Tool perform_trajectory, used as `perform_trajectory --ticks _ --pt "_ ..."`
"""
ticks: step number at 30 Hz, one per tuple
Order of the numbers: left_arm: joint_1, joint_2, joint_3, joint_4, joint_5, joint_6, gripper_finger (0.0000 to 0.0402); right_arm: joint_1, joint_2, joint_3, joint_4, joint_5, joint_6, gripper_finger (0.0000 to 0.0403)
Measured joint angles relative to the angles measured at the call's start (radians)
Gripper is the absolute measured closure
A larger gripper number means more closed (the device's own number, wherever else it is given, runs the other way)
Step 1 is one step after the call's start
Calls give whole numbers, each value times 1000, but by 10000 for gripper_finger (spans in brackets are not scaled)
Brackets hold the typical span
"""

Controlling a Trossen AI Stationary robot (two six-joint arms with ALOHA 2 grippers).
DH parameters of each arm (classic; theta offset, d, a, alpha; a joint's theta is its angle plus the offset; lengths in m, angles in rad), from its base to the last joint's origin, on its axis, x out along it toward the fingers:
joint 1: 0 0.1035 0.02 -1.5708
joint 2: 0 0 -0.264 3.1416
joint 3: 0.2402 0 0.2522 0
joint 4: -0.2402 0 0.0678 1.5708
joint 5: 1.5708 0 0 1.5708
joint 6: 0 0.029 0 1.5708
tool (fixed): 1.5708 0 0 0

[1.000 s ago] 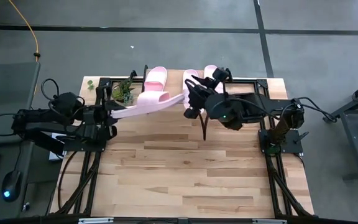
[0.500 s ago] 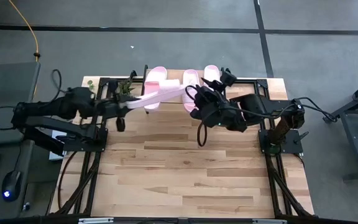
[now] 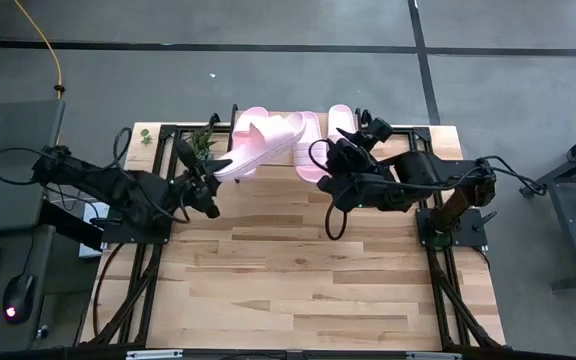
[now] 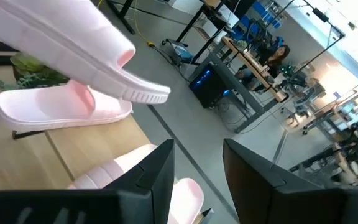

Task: Pick and place slides into the shelf
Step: Adjust the pink slide

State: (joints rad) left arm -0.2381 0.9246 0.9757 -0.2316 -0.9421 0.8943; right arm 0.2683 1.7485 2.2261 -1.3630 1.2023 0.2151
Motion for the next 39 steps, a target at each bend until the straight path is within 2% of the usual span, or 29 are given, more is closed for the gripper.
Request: perform_trajectory --ticks 4,12,25,30,39 --pt "-54 48 10 -4 -164 24 344 14 -2 0 -14 -9 22 276" --pt "-63 140 14 -4 -316 37 341 34 -2 0 -15 -27 38 276" --pt "-62 260 14 -2 -351 -81 343 42 -2 0 -48 -124 75 276" --pt "-5 282 13 -16 -355 -142 343 42 -2 0 -60 -132 73 276" --pt "142 328 11 -31 -211 -236 343 42 -2 0 -120 -146 128 276"
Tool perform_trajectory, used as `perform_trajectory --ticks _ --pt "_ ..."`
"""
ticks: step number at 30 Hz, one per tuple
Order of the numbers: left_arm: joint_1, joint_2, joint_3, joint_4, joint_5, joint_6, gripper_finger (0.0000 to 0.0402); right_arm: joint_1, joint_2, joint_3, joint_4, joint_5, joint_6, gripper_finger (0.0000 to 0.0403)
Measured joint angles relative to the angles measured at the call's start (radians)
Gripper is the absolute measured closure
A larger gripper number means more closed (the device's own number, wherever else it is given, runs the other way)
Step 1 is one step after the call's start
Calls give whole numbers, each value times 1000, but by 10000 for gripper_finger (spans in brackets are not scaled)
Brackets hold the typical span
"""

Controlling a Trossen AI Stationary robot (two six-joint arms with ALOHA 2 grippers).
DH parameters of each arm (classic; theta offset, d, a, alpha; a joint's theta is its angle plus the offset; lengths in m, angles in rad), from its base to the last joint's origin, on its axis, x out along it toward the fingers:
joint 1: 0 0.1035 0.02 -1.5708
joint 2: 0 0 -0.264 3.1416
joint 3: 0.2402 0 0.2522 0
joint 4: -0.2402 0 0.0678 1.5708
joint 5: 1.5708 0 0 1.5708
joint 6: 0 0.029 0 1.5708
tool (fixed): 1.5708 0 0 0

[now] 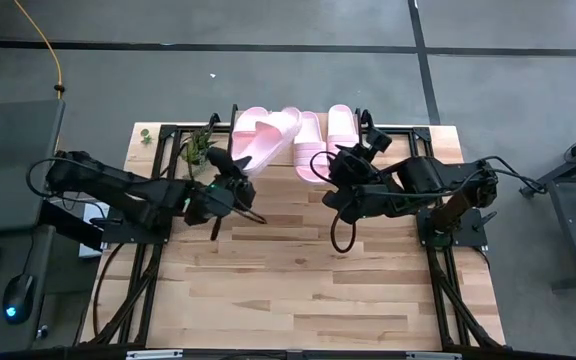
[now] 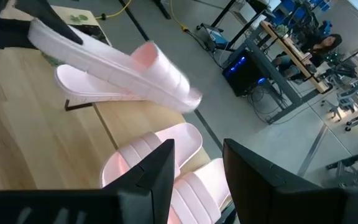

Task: Pick and place slides into the shelf
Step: Adjust the pink slide

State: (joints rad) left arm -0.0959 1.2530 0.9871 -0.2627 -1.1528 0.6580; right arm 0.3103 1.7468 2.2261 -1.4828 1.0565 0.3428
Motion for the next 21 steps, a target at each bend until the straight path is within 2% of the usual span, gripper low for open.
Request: perform_trajectory --ticks 10,21 --pt "94 99 1 18 76 -57 342 0 0 0 -2 -2 0 276" --pt "102 146 0 50 24 -34 342 0 0 0 -11 -13 19 276"
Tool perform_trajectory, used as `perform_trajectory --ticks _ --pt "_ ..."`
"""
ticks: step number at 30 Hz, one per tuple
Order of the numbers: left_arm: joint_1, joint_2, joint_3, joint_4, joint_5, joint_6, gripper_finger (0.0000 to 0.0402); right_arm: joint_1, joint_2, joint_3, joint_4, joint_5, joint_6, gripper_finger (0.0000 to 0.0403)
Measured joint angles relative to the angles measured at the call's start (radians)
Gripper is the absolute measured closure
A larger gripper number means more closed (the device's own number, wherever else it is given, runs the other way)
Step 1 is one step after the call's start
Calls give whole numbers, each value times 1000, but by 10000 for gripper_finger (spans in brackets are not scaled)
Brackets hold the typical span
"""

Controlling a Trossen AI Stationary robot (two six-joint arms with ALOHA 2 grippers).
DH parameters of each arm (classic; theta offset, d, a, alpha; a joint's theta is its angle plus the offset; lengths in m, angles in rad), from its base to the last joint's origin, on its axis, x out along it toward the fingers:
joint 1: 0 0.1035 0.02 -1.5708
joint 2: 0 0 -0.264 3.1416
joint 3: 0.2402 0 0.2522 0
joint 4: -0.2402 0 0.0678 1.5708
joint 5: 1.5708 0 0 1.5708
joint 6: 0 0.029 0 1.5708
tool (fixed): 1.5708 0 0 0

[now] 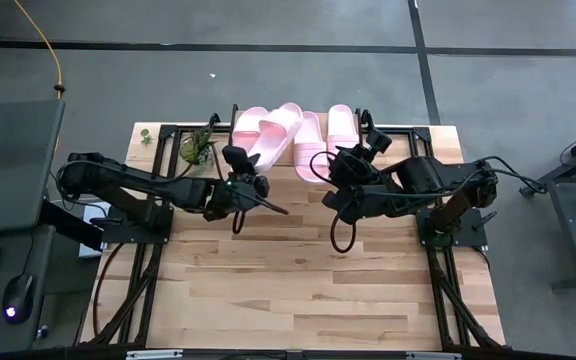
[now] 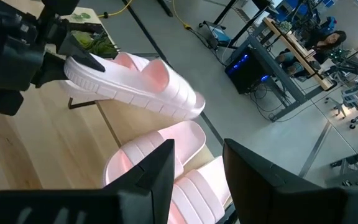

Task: Pick and place slides into the shelf
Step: Adjust the pink slide

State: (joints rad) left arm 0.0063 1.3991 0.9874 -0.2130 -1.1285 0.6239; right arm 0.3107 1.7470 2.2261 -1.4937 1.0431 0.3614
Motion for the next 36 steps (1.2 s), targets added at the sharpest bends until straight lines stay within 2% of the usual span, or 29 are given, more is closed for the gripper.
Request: perform_trajectory --ticks 5,15,27,36 --pt "0 0 0 7 -24 -1 342 0 0 0 0 0 0 276" --pt "1 0 0 40 39 -2 341 0 0 0 0 -3 5 276" --pt "79 47 1 44 68 -1 341 17 1 0 1 -5 5 276" --pt "85 69 1 61 108 -6 335 33 2 0 1 -5 18 276"
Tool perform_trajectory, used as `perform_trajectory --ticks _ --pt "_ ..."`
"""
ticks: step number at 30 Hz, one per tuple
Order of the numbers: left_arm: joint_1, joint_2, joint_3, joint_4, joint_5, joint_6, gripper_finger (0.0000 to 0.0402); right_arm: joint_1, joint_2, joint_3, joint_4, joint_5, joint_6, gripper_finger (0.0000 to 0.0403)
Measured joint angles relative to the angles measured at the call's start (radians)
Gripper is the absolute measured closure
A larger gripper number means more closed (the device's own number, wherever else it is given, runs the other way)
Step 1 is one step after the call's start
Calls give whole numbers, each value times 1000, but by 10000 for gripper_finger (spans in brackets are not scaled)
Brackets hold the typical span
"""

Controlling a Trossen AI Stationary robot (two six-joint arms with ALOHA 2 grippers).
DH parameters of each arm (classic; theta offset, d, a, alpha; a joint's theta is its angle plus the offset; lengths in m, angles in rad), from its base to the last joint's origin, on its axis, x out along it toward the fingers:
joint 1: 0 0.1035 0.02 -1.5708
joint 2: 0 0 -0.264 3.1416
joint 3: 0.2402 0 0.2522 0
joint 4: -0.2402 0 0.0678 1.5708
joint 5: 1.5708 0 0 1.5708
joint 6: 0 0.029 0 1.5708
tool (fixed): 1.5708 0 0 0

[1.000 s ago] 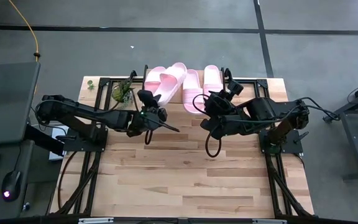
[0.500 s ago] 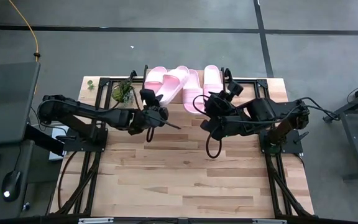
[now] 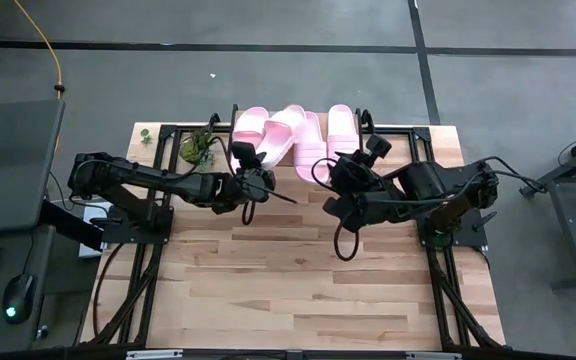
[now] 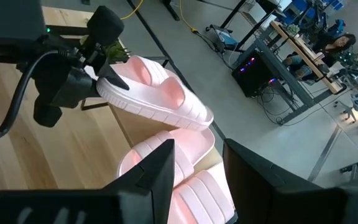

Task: Pick and place slides into the shelf
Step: Adjust the pink slide

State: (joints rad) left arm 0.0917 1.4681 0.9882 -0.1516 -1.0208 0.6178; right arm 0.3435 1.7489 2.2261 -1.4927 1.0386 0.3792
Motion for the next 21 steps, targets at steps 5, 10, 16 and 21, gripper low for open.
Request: perform_trajectory --ticks 5,10,16,21 --pt "0 0 0 -2 -21 3 322 0 0 0 -3 0 6 276" --pt "1 0 0 -6 -25 2 334 0 0 0 -4 0 7 276" --pt "0 0 0 -5 -20 0 306 0 0 0 -4 -9 7 276" --pt "0 0 0 -5 -23 3 244 0 0 0 -3 -48 7 276"
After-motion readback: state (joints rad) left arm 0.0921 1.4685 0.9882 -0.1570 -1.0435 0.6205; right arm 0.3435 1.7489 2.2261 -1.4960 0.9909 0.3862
